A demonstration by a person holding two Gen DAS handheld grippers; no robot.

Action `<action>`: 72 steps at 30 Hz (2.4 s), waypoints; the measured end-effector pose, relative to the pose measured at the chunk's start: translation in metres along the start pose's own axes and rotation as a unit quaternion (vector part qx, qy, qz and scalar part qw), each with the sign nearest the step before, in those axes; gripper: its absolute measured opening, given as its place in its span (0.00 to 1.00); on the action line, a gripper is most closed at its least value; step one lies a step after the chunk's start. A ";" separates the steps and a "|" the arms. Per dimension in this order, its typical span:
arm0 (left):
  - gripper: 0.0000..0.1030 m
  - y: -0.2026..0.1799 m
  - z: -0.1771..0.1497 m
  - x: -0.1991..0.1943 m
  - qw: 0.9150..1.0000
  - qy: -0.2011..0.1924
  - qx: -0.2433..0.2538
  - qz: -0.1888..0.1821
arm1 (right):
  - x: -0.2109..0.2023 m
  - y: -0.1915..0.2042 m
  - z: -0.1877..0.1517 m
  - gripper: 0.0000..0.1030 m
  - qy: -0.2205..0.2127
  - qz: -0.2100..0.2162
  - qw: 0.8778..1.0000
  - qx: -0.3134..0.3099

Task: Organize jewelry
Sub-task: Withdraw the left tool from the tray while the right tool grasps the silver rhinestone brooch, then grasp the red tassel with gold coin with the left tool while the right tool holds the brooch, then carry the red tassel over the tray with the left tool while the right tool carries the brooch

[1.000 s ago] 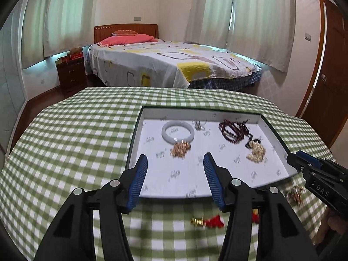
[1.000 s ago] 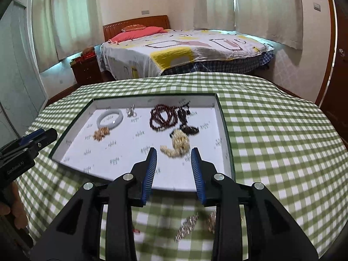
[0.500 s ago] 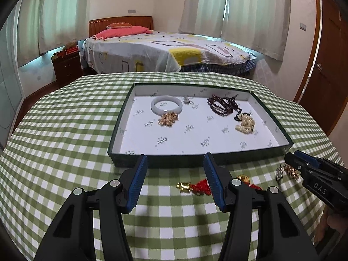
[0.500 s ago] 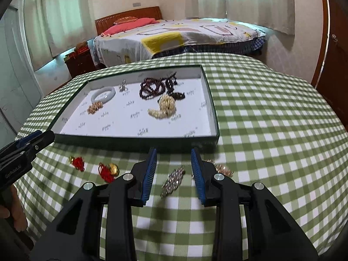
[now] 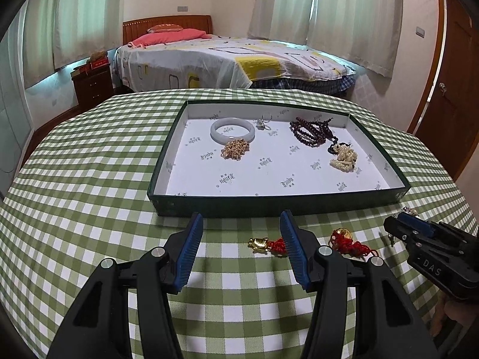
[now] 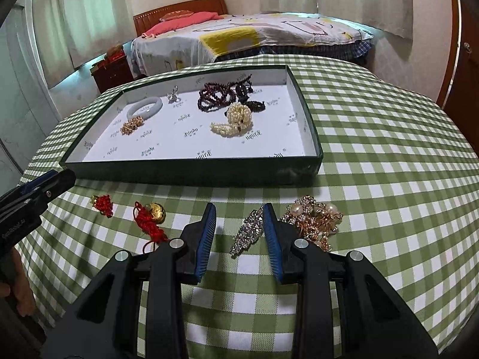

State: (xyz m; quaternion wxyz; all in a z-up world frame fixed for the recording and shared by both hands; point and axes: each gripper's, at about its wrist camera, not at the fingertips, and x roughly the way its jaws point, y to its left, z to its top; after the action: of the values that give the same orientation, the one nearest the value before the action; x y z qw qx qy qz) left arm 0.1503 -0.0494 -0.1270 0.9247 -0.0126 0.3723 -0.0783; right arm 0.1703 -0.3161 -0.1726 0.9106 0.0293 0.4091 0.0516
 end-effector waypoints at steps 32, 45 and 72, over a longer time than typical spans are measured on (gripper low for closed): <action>0.51 -0.025 -0.009 0.027 0.999 0.034 0.018 -0.026 | -0.001 -0.007 -0.006 0.13 0.008 0.008 1.000 0.003; 0.19 -0.023 -0.014 0.031 0.998 0.046 0.026 -0.032 | 0.000 -0.007 -0.006 0.14 0.008 0.008 1.000 0.003; 0.44 -0.019 -0.018 0.012 0.998 0.033 0.032 -0.033 | 0.001 -0.006 -0.007 0.14 0.006 0.008 1.000 0.004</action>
State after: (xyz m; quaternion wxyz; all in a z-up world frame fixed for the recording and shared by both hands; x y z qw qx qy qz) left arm 0.1433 -0.0698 -0.1468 0.9090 0.0077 0.3988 -0.1210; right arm 0.1663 -0.3217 -0.1786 0.9074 0.0354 0.4148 0.0573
